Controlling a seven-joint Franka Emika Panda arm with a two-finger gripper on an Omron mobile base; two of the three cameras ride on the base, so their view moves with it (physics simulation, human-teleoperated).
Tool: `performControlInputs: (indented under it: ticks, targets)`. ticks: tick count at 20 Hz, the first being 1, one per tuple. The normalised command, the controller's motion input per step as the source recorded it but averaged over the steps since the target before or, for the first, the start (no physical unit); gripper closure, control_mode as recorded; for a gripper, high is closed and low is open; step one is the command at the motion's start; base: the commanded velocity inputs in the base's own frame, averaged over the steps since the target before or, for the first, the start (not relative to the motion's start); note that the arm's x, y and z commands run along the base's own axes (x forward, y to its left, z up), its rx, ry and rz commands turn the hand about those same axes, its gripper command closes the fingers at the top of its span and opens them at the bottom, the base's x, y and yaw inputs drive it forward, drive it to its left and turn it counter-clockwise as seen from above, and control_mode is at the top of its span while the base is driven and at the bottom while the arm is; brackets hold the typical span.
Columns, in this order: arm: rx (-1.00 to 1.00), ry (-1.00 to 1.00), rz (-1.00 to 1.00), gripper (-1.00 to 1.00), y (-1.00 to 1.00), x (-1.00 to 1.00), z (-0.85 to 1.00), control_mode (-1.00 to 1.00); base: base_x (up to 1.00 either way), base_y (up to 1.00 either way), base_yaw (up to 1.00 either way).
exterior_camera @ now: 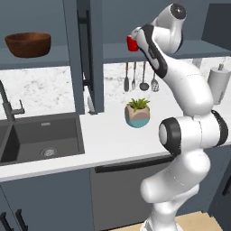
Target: Gather all objects into one cabinet and sort the glasses and bowls to opposite sides.
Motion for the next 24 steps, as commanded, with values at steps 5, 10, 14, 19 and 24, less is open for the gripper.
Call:
performControlInputs:
  ticks: [5, 10, 14, 19, 24]
  targets:
    - [-0.08, 0.09, 0.00, -1.00, -0.02, 0.40, 0.00, -1.00, 0.00, 0.00, 0.00]
    - [-0.12, 0.00, 0.00, -1.00, -0.09, 0.17, -0.01, -1.00, 0.00, 0.00, 0.00]
    - [-0.02, -0.02, 0.00, -1.00, 0.00, 0.14, -0.05, -1.00, 0.00, 0.00, 0.00]
    - [0.00, -0.01, 0.00, -1.00, 0.00, 0.14, -0.02, -1.00, 0.00, 0.00, 0.00]
    - [0.00, -0.03, 0.00, -1.00, 0.00, 0.30, -0.07, -1.00, 0.00, 0.00, 0.00]
